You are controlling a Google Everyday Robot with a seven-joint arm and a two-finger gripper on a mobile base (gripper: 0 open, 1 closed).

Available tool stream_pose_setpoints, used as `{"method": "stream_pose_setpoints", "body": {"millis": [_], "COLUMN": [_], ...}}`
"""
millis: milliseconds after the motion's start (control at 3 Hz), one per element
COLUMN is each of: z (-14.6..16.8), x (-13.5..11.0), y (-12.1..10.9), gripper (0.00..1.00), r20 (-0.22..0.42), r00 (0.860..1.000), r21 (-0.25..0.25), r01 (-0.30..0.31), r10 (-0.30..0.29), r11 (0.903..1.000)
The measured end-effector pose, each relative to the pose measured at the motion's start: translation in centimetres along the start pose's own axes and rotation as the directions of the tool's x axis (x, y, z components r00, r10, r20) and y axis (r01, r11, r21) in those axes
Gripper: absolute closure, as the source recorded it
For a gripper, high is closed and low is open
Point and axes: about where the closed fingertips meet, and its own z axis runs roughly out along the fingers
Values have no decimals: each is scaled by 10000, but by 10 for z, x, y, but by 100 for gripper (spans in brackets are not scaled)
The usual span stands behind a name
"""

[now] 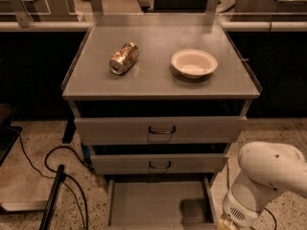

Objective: Close bottom drawer

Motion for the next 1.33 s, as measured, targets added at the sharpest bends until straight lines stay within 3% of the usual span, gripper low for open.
{"method": "stream_pose_setpoints", "body": {"millis": [333,667,1000,1333], "z": [70,123,137,137], "x": [13,16,18,18], "y": [-10,-22,-20,-20], "gripper": [100,100,100,100], "r20": [-402,-749,-899,-900], "r00": [9924,9769,9733,9733], "r21": [-695,-1134,-1393,-1393], "r01": [-1188,-2079,-2224,-2224], "r10": [1162,2003,2114,2114], "r11": [9905,9716,9649,9649]}}
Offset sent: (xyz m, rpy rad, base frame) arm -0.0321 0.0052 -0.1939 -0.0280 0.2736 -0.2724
